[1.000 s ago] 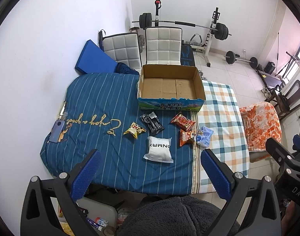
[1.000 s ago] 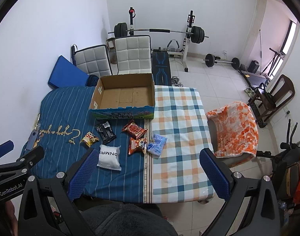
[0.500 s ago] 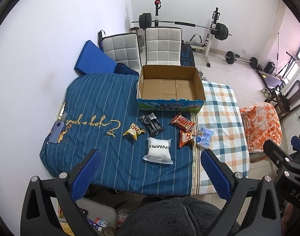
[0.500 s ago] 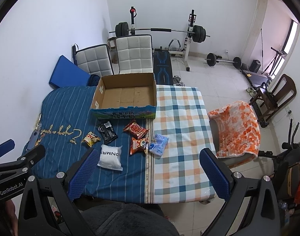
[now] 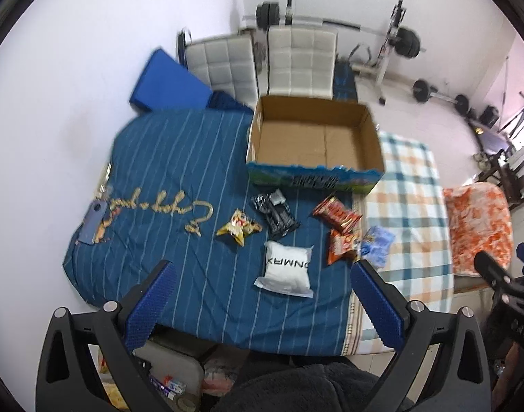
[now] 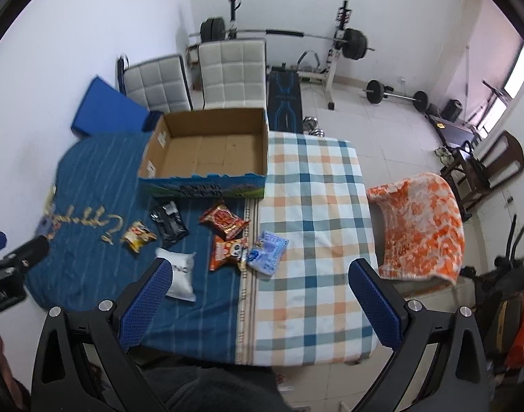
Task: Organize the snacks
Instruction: 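Grasp the white NMAX pouch with the left tool while the right tool grasps the red-green snack bag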
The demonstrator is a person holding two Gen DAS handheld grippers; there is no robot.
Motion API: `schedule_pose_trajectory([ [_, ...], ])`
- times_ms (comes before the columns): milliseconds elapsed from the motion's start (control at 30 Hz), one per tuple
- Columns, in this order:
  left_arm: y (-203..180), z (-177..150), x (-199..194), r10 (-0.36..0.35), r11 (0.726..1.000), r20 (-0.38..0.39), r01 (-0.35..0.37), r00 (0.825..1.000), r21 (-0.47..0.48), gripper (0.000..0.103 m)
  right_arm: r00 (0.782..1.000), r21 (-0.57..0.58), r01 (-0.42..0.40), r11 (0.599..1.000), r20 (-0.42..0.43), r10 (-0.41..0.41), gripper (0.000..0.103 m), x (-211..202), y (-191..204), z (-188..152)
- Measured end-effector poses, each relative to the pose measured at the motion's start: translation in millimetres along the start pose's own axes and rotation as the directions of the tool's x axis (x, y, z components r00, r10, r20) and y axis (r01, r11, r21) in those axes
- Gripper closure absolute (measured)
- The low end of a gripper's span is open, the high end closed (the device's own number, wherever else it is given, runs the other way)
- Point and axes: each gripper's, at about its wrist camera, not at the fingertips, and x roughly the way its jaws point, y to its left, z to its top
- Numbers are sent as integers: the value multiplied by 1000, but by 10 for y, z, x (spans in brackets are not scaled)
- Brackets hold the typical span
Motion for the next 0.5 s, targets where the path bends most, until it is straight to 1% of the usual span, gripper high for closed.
schedule_pose_trajectory([
  [67, -27, 18, 341, 11, 1000, -54, -11, 998, 1, 0, 999, -27, 21, 999, -47, -23, 0, 380, -42, 75],
  [100, -50, 25, 599, 13, 1000, -97, -12, 995, 4, 0, 997, -45, 3, 999, -78, -7, 0, 596, -46, 107],
  [133, -69, 22, 763, 18, 1000, -120, -17, 993, 6, 0, 994, -60, -25, 998, -106, 18, 0, 799, -53, 118],
  [167, -86, 10, 934, 31, 1000, -146, -30, 989, 8, 0, 989, -74, -33, 997, -148, 22, 0, 1056, -43, 129],
  [200, -107, -6, 1206, 40, 999, -182, -39, 983, 10, 0, 981, -85, -37, 996, -191, 20, 0, 1297, -25, 127],
  [233, -115, -20, 1384, 39, 999, -207, -39, 977, 6, 0, 971, -90, -52, 995, -237, 30, 0, 1542, -7, 119],
  [267, -125, -41, 1548, 42, 999, -242, -44, 969, -1, 0, 960, -86, -63, 994, -278, 37, 0, 1802, 18, 104],
  [300, -138, -76, 1811, 19, 999, -295, -27, 955, -21, 0, 948, -75, -76, 994, -315, 48, 0, 2015, 40, 80],
  [333, -151, -97, 1958, -1, 999, -316, -10, 949, -32, 0, 935, -61, -92, 994, -350, 65, 1, 2228, 63, 60],
  [367, -164, -129, 2105, -7, 999, -337, -6, 942, -36, 0, 926, -59, -97, 994, -371, 68, 1, 2440, 102, 28],
  [400, -214, -165, 2325, -2, 1000, -372, -9, 928, -28, 0, 920, -62, -102, 993, -386, 70, 1, 2599, 140, -2],
  [467, -288, -206, 2602, -1, 1000, -413, -5, 911, -13, 0, 906, -68, -117, 991, -417, 79, 2, 2932, 197, -49],
  [500, -331, -229, 2764, 7, 1000, -435, -7, 900, 2, 0, 905, -74, -117, 990, -419, 76, 2, 3050, 208, -56],
])
